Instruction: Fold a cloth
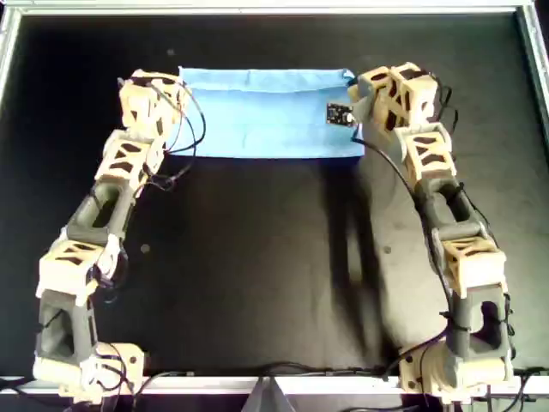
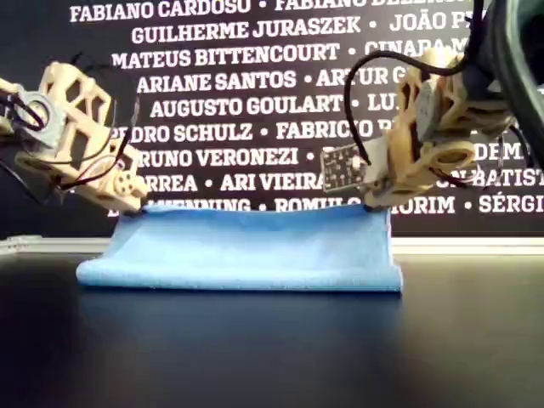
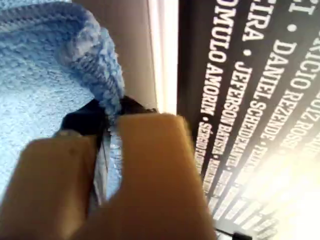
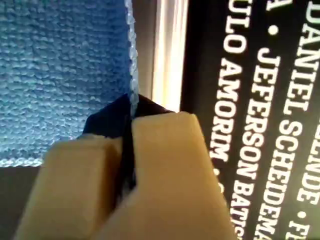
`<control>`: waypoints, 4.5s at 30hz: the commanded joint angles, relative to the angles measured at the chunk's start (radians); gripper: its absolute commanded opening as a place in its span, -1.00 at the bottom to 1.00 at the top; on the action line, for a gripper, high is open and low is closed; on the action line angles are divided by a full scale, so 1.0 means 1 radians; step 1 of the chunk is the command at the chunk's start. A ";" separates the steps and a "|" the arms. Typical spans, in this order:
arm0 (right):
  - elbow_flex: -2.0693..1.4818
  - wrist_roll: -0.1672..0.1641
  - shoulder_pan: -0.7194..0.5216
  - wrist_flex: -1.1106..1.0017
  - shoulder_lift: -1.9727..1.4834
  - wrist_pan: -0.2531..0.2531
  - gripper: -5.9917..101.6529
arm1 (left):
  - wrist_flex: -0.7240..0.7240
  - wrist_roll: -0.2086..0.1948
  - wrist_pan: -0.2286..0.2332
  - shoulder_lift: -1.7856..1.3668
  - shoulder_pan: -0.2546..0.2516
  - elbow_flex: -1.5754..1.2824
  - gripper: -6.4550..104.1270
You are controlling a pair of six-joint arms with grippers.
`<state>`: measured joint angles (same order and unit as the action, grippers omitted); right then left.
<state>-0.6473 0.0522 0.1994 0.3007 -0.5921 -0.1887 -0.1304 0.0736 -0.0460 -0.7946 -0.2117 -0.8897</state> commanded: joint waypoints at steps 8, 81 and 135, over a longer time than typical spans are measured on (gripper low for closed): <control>0.087 -0.002 -0.005 -0.041 -0.038 0.000 -0.13 | 0.014 0.012 0.006 0.055 0.017 0.071 0.00; -2.301 0.012 -0.040 -0.179 -2.184 0.124 -0.04 | -0.150 -0.006 0.005 -2.091 0.008 -2.100 0.01; -0.977 -0.003 0.081 -0.161 -0.571 0.127 0.34 | 0.201 0.014 0.023 -0.376 0.006 -0.899 0.87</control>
<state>-1.7089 0.0568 0.2869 0.1549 -1.1413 -0.0506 0.0629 0.0828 -0.0307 -1.1658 -0.2102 -1.8193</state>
